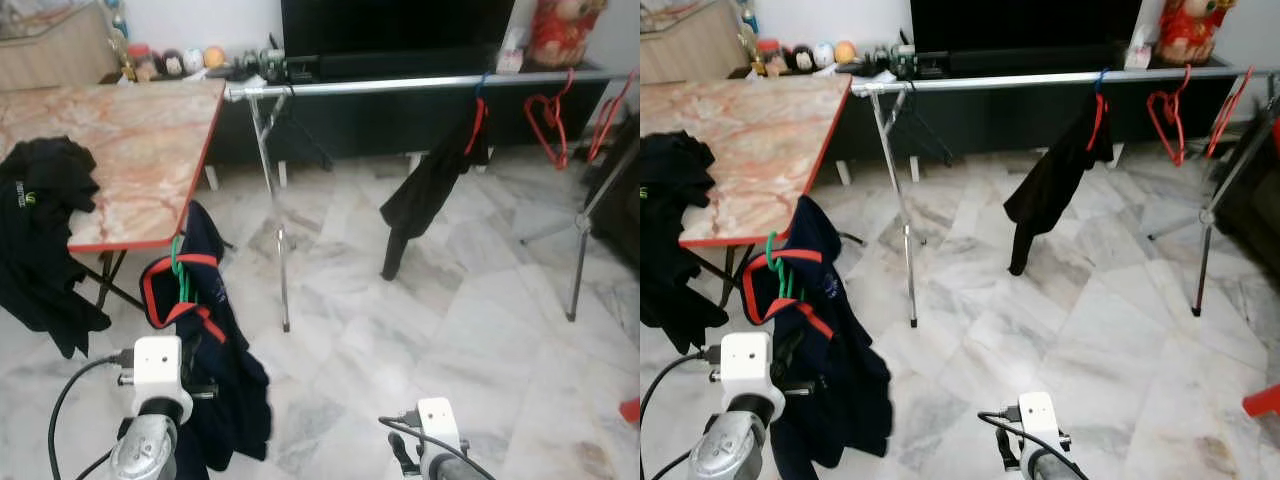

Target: Hang hanger

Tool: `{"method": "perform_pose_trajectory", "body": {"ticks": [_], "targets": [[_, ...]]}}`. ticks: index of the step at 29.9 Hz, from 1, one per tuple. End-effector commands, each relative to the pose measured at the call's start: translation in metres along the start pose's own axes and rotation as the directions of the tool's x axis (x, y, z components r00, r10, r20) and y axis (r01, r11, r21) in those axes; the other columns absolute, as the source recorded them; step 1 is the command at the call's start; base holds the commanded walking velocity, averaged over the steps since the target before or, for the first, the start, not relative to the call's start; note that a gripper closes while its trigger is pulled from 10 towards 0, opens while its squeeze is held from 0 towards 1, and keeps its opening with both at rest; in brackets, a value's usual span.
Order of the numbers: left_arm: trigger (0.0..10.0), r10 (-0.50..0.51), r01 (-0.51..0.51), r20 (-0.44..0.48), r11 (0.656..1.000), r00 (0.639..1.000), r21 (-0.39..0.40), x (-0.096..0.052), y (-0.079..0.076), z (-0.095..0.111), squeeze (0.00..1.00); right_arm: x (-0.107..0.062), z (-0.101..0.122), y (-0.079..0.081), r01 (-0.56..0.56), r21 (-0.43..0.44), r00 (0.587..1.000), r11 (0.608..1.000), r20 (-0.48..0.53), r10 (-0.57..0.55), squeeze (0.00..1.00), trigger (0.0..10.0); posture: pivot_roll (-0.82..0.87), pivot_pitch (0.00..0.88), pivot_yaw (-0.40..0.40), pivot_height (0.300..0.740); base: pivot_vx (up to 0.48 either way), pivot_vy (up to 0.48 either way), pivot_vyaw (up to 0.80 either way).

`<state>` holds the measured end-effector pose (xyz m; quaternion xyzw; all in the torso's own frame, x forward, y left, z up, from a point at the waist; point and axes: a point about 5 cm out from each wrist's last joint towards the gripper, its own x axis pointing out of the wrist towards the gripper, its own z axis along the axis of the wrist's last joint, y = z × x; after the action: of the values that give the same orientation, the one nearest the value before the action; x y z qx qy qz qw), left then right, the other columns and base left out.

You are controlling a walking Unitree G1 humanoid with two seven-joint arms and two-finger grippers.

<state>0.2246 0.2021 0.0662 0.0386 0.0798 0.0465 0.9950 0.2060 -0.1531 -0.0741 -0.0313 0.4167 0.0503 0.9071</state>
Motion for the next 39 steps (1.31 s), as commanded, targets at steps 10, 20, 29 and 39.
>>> {"method": "perform_pose_trajectory", "body": {"ticks": [10,20,29,39], "targets": [[10.0,-0.031,0.031,0.055,0.999,0.998,0.009,0.001,-0.004,0.011,0.0,0.003,0.013,0.001,-0.002,0.004,1.0,1.0,0.026,0.002,0.0,10.0,-0.02,0.0,0.034,0.74,0.0,0.0,0.0],[10.0,-0.036,0.036,0.065,0.999,0.997,0.003,0.001,-0.002,0.013,0.0,0.003,0.015,0.004,-0.01,0.004,0.999,1.0,0.036,0.01,0.0,10.0,-0.02,0.0,0.035,0.74,-0.075,0.0,0.0],[10.0,-0.045,0.045,0.071,0.999,0.996,0.0,0.003,-0.004,0.014,0.0,0.0,0.009,-0.017,0.012,0.012,1.0,1.0,0.024,-0.012,0.0,10.0,-0.02,0.0,0.037,0.74,-0.277,0.0,0.0],[10.0,-0.043,0.044,0.072,0.999,0.996,-0.002,0.001,-0.004,0.014,0.0,0.0,0.007,-0.016,0.013,0.012,1.0,1.0,0.016,-0.014,0.0,10.0,-0.02,0.0,0.033,0.74,-0.3,0.0,0.0]]}}
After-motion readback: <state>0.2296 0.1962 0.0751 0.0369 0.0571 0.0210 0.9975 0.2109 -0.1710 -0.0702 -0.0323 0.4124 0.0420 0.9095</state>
